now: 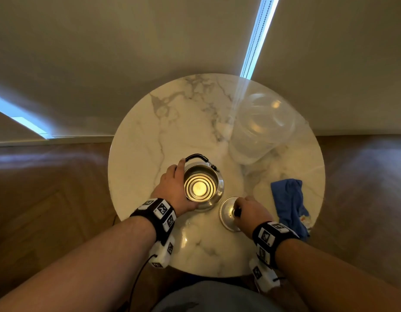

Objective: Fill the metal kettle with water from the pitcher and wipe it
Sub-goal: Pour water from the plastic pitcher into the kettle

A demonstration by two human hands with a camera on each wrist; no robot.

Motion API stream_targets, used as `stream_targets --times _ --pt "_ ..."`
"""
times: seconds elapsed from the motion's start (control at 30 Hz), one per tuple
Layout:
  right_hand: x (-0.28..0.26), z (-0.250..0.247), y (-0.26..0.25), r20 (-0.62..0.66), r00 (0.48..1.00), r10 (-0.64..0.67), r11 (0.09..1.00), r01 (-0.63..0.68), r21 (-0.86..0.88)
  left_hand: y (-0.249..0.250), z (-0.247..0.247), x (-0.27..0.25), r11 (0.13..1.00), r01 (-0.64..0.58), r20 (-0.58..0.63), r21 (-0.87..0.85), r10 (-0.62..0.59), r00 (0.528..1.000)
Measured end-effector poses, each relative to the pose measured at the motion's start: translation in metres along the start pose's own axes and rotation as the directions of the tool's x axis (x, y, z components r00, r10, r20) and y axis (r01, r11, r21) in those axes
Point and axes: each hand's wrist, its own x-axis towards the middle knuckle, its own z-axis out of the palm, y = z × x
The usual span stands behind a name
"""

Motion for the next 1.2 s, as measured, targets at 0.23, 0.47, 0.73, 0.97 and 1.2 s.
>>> stream_targets --times 0.23,0.47,0.73,0.97,1.2 --pt "-0.011 -0.086 0.002 -0.115 0.981 -0.157 0.970 0.175 0.167 0.009 0.006 -0.005 0.996 0.036 -0.059 0.080 -0.032 0.998" --pt "-0.001 -0.247 -0.001 -0.578 0.786 -0.219 0.866 0.430 0.257 0.028 0.020 -0.026 0.989 0.001 -0.237 0.150 0.034 0.971" --pt "0.086 -0.243 0.038 -0.367 0.930 -0.004 0.928 0.141 0.346 0.057 0.032 -0.039 0.992 -0.122 -0.320 0.020 0.122 0.939" --pt "0.061 -0.218 0.058 -0.334 0.939 0.080 0.874 0.095 0.476 0.080 0.041 -0.036 0.990 -0.133 -0.355 -0.043 0.109 0.929" --pt "0.016 -0.162 0.072 -0.269 0.935 0.229 0.597 0.083 0.798 0.114 0.046 -0.037 0.988 -0.112 -0.310 -0.109 0.073 0.948"
